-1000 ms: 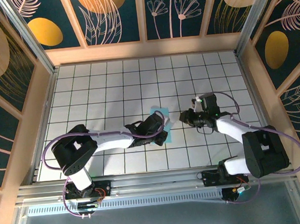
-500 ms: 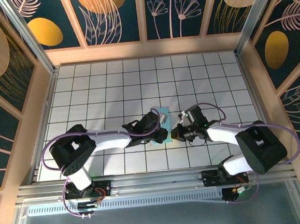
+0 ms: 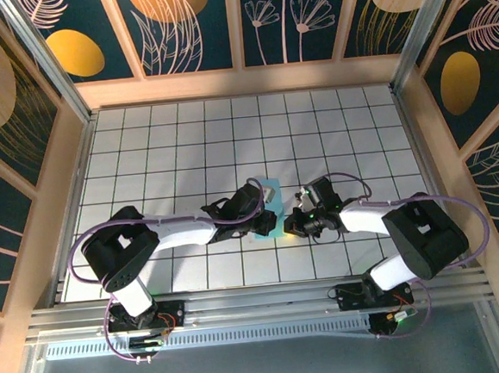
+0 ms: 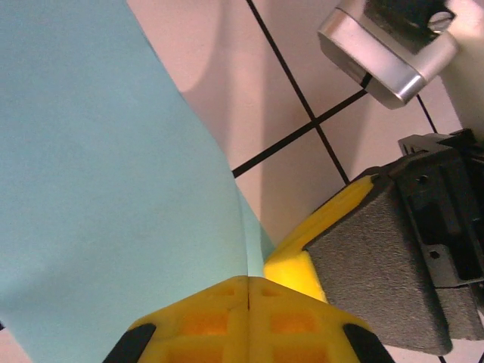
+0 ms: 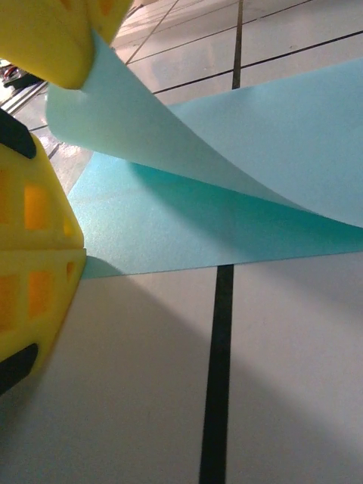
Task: Fold a paper plane with a square sheet of paper (fold left side to right side)
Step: Fold the triangle a second time at the center of the table.
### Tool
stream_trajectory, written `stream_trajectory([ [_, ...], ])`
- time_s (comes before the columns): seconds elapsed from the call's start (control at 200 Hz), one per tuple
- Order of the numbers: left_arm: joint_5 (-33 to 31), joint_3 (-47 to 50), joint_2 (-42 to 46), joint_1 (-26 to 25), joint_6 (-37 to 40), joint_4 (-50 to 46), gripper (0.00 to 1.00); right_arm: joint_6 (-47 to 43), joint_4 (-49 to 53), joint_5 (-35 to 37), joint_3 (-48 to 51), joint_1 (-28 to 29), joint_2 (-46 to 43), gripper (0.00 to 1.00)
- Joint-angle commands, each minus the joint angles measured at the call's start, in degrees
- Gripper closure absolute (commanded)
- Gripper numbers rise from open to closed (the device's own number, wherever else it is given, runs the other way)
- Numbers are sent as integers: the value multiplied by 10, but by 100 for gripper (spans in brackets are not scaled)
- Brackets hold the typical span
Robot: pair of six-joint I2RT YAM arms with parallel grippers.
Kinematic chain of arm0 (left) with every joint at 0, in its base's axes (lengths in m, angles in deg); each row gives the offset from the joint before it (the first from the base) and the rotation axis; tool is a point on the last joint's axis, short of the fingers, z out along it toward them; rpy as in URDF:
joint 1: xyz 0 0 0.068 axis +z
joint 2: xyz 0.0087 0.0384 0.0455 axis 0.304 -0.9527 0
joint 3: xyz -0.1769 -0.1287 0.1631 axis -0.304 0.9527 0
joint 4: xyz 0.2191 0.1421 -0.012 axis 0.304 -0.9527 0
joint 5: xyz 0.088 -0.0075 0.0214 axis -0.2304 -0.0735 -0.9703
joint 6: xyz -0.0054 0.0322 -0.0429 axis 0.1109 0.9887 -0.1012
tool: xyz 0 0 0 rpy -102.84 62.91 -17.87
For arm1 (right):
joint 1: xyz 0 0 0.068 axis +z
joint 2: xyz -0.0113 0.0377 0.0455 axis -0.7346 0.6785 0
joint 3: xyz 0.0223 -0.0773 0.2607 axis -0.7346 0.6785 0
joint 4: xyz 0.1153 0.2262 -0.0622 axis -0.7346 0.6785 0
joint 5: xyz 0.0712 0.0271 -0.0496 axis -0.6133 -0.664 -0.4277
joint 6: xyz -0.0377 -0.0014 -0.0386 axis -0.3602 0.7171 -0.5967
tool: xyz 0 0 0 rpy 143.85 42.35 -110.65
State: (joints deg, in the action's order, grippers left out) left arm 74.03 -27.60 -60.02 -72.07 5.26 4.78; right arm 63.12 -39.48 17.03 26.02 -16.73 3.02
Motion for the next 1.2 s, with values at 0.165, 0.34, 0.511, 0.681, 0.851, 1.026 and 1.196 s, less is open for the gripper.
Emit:
stream_trajectory([
  [0.165, 1, -13, 4, 27, 50, -63, 100, -29, 64, 40, -8, 5, 28, 100],
  [0.34, -8, -29, -15, 38, 69, -81, 100, -35, 75, 41, -16, 5, 34, 100],
  [0.511, -17, -35, -22, 46, 79, -89, 100, -37, 81, 46, -18, 5, 34, 100],
  [0.681, -31, -41, -27, 49, 90, -103, 100, -40, 84, 48, -19, 5, 36, 100],
  [0.851, -40, -45, -32, 51, 98, -110, 100, -39, 83, 47, -20, 5, 39, 100],
  [1.026, -44, -54, -39, 53, 98, -110, 100, -40, 85, 47, -20, 5, 40, 100],
  [1.196, -51, -61, -47, 54, 102, -117, 100, -41, 86, 48, -19, 5, 40, 100],
])
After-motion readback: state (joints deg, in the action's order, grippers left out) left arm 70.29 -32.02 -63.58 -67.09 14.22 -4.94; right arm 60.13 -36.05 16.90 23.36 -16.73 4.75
